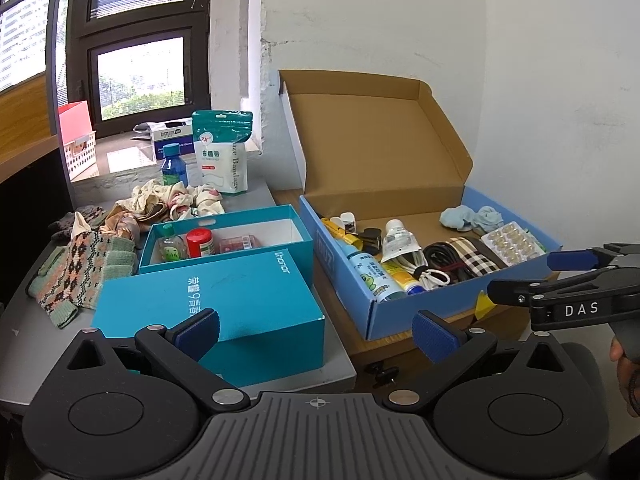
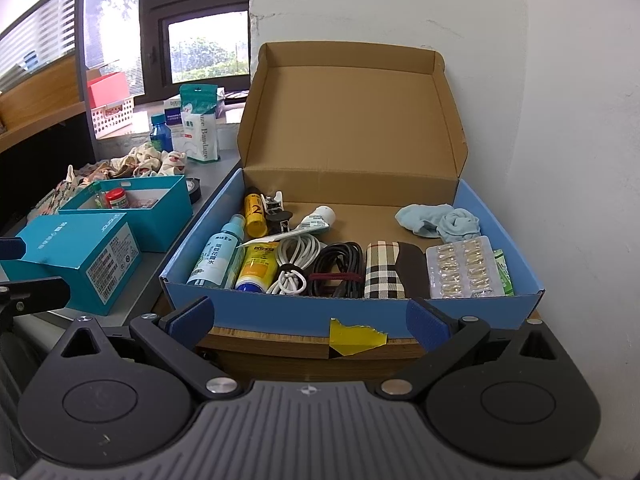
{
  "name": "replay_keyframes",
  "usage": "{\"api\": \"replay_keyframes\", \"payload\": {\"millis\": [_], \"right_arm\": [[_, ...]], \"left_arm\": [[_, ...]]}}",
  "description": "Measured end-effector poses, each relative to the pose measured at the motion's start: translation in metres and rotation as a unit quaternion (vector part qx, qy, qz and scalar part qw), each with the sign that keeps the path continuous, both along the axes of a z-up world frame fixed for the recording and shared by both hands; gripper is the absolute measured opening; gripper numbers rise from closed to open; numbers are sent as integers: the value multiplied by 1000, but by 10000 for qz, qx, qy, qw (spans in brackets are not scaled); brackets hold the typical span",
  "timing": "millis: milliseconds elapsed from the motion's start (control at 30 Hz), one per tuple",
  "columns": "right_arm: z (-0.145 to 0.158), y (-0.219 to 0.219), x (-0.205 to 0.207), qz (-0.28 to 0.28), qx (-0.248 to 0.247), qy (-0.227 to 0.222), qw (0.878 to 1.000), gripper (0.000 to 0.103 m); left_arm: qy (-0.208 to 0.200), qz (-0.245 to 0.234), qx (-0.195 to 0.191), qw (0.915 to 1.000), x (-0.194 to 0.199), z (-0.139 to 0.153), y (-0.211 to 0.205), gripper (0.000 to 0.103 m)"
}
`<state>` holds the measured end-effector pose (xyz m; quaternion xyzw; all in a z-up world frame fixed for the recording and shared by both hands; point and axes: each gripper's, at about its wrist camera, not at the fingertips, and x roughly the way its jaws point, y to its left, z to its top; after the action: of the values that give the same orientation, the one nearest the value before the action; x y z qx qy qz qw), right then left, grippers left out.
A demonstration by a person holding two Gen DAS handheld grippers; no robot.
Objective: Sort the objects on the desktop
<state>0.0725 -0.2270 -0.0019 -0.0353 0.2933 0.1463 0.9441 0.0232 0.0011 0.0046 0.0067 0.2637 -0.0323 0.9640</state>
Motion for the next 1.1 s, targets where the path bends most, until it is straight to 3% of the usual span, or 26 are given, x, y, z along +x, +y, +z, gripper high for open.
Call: {"api": "replay_keyframes", "payload": {"millis": [1100], "right_arm": [[0,0,-1,48,13,13,10000,103]], "left_arm": [[-5,0,-56,10000,-1,1,4,103]]}}
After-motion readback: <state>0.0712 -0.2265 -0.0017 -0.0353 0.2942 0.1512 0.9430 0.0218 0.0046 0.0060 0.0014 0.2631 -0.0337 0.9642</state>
